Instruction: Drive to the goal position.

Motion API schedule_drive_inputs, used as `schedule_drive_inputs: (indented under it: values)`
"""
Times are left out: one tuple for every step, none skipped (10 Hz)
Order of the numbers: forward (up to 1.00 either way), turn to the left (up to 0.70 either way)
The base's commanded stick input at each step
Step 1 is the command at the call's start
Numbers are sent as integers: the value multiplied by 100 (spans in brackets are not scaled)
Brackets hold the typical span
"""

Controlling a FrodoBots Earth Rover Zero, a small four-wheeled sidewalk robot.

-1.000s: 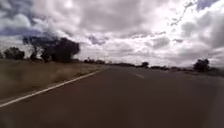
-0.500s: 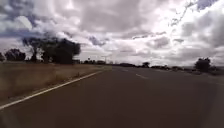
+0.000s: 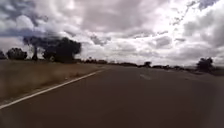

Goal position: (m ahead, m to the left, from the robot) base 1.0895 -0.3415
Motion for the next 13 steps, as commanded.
schedule_drive_inputs:
  values:
    - [70, 0]
    - [70, 0]
    - [70, 0]
    - [70, 0]
    - [70, 0]
    - [70, 0]
    - [70, 0]
    - [70, 0]
    - [70, 0]
    - [70, 0]
    - [70, 0]
    - [70, 0]
    - [70, 0]
